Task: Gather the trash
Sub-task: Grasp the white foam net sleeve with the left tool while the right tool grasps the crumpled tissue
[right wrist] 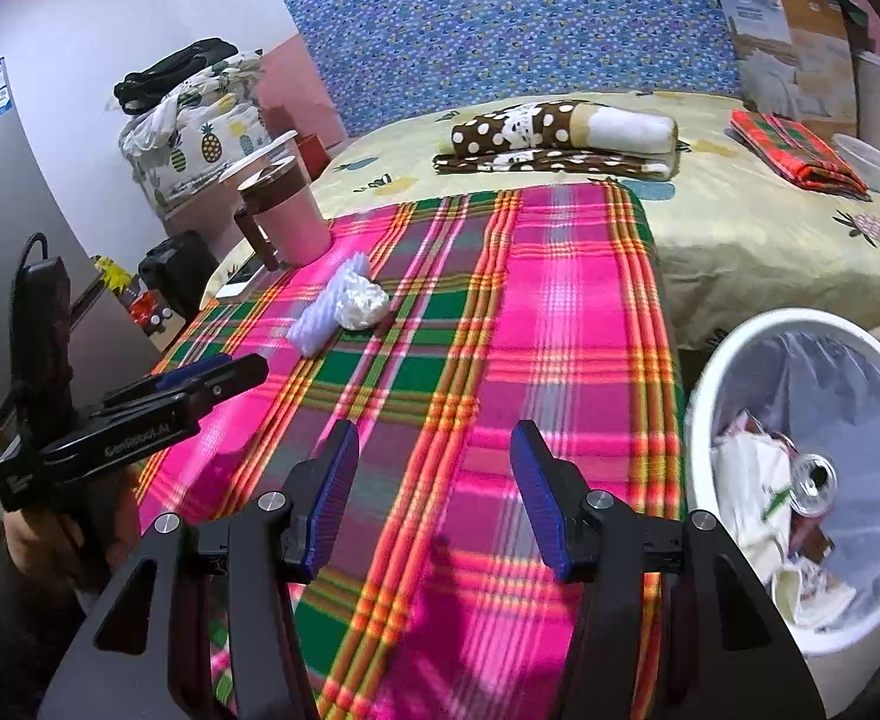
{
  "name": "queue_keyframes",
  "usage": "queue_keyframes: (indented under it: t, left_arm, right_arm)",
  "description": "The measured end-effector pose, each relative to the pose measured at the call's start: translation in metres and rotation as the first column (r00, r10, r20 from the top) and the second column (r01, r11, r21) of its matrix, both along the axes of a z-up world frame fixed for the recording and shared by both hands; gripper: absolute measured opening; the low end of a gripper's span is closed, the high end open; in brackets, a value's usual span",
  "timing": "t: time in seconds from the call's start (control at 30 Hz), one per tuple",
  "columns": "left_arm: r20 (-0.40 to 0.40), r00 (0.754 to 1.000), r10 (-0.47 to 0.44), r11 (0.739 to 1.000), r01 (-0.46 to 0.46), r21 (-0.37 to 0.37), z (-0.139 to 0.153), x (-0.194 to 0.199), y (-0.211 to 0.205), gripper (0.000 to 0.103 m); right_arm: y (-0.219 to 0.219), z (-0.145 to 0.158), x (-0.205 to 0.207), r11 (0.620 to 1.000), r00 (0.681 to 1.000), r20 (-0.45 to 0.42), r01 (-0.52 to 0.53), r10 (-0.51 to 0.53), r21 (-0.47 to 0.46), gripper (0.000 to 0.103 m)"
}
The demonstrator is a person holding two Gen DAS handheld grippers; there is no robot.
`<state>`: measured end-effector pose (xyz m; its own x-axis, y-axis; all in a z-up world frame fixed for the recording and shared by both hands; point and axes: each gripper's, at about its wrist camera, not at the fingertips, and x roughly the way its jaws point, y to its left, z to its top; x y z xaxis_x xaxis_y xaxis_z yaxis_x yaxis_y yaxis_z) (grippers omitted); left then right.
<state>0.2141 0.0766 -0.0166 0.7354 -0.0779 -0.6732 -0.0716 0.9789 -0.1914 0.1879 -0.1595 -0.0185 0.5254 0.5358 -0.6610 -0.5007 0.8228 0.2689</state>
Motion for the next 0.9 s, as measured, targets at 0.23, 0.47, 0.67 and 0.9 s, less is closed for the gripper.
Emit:
queue_keyframes:
  t: [0.23,0.47,0.67,0.9]
  left_arm:
    - [-0.045,0.999,0.024,0.999,-0.022,0.033,-0.016,0.038,0.015,0.054]
    - [-0.092,0.995,0.025,0.999,-0.022,0.038,-0.035,0.070,0.022,0.051]
    - [-0.133,0.990,0.042,0.999,-0.038,0.036,-0.048,0.080,0.029,0.026]
    - [-0.107,0.992,0.065,0.998,-0.067,-0.011,-0.041,0.061,0.042,0.024]
  right_arm:
    - [0.018,-0.004,0.022,0.999,0.999,-0.015,-0.037,0.037,-0.007,0.055]
    - [0.035,-0.012,0.040,0.997,0.997,-0.038,-0.072,0.072,-0.009,0.055]
    - [0.050,-0.017,0.058,0.996,0.994,-0.064,-0.092,0.092,0.002,0.055]
    - [0.075,-0.026,0.077,0.992,0.988,-0.091,-0.126,0.125,-0.002,0.055]
